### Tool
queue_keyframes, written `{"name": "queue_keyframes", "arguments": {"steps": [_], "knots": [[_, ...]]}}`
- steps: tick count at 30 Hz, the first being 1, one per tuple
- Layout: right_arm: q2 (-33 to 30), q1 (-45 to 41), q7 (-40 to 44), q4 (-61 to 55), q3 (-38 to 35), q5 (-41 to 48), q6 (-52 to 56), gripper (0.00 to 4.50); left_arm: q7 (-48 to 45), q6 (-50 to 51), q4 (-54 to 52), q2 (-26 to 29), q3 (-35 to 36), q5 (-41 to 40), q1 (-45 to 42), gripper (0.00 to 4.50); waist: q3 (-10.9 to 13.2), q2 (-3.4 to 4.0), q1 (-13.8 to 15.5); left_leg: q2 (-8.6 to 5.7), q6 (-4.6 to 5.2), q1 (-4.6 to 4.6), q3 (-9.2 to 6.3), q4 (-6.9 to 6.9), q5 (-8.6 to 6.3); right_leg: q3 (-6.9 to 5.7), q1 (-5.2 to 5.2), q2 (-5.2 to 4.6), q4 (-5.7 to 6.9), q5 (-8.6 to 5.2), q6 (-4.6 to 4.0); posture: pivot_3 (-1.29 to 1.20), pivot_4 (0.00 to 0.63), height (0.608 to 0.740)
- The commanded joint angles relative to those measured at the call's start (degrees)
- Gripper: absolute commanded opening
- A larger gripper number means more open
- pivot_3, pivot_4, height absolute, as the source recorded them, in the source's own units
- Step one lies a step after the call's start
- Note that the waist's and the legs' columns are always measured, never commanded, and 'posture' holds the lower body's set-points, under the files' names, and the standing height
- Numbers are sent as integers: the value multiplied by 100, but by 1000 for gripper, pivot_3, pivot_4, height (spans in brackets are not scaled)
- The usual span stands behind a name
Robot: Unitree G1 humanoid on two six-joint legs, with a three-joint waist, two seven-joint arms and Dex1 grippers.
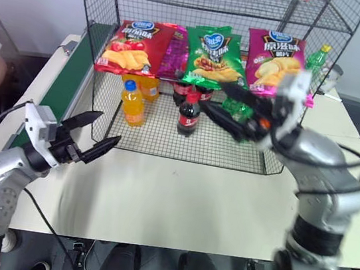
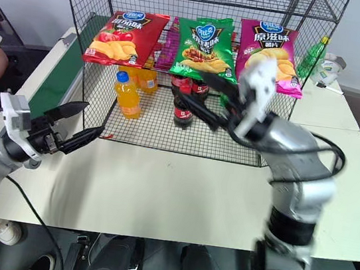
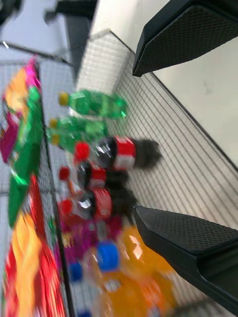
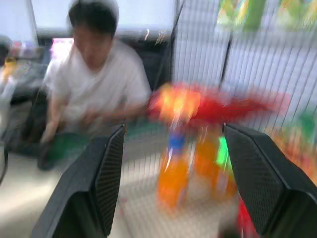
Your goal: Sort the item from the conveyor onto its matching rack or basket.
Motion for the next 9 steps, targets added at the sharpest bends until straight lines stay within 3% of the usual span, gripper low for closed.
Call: {"name": "queue_keyframes", "arguments": {"steps": [1,6,9], "knots": [[-513,601,534,-156,-444,359,-458,3266,20,158,18,219,318,-103,62,4500,2,4,-18,0,0,0,1,0,0,2,-1,0,2,0,0,0,150,739],[-953,1396,898,703,-177,-276,-1766,3266,-19,42,423,381,313,251,114,4500,2,3,-25,5,0,27,0,0,0,9,22,17,3,0,0,0,150,739],[-1017,1594,957,838,-125,-208,-2017,3266,-90,32,679,525,165,514,144,4500,2,3,-12,3,0,27,0,2,0,9,25,16,3,-1,-1,0,150,739]]}}
